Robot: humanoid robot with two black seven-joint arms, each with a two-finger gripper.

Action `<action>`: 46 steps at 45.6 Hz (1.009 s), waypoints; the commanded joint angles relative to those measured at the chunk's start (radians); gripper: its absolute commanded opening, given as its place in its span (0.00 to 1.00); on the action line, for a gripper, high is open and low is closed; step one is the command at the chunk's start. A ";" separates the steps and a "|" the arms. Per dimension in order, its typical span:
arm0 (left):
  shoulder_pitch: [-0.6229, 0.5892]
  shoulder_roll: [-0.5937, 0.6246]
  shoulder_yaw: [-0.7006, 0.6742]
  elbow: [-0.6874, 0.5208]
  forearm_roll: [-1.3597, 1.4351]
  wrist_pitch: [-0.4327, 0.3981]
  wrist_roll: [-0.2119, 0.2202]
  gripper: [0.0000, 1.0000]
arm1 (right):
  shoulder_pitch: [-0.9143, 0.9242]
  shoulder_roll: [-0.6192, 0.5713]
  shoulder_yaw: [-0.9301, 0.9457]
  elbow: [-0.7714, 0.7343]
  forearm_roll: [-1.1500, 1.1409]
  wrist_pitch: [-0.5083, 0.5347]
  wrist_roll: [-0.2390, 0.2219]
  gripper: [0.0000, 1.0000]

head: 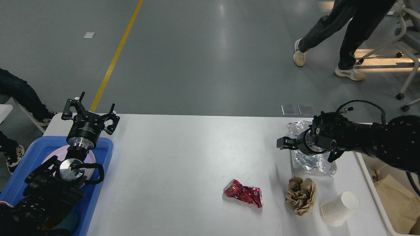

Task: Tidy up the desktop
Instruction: 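Lower the right gripper onto the foil tray and grasp it, then lift the foil tray and drop it into the white bin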

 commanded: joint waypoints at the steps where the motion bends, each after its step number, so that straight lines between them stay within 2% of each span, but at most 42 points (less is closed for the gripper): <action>1: 0.000 0.000 0.000 0.000 0.000 -0.001 0.000 0.97 | -0.060 0.029 0.003 -0.058 -0.001 -0.043 -0.002 1.00; 8: 0.000 0.000 0.000 0.000 0.000 -0.001 0.000 0.97 | -0.103 0.037 0.000 -0.083 -0.001 -0.088 -0.003 1.00; 9: 0.000 0.000 0.000 0.000 0.000 0.001 0.001 0.97 | -0.104 0.038 0.000 -0.083 -0.001 -0.095 -0.003 0.99; 11: 0.000 0.000 0.000 0.000 0.000 -0.001 0.000 0.97 | -0.109 0.041 -0.001 -0.083 -0.005 -0.108 -0.003 0.89; 13: 0.000 0.000 0.000 0.000 0.000 -0.001 0.000 0.97 | -0.115 0.044 -0.009 -0.081 -0.008 -0.108 -0.006 0.73; 15: 0.000 0.000 0.000 0.000 0.000 -0.001 0.000 0.97 | -0.118 0.049 -0.015 -0.079 -0.010 -0.108 -0.008 0.53; 16: 0.001 0.000 0.000 0.000 0.000 0.001 0.000 0.97 | -0.120 0.052 -0.017 -0.079 -0.008 -0.108 -0.009 0.32; 20: 0.000 0.000 0.000 0.000 0.000 -0.001 0.000 0.97 | -0.134 0.052 -0.017 -0.079 -0.008 -0.108 -0.024 0.00; 24: 0.000 0.000 0.000 0.001 0.000 -0.001 0.000 0.97 | -0.137 0.052 -0.014 -0.079 -0.004 -0.108 -0.040 0.00; 41: 0.000 0.000 0.000 0.000 0.000 0.001 0.000 0.97 | -0.098 0.047 0.005 -0.061 0.001 -0.108 -0.040 0.00; 46: 0.001 0.000 0.000 0.001 0.000 0.001 0.000 0.97 | -0.048 0.023 0.006 0.003 0.001 -0.108 -0.040 0.00</action>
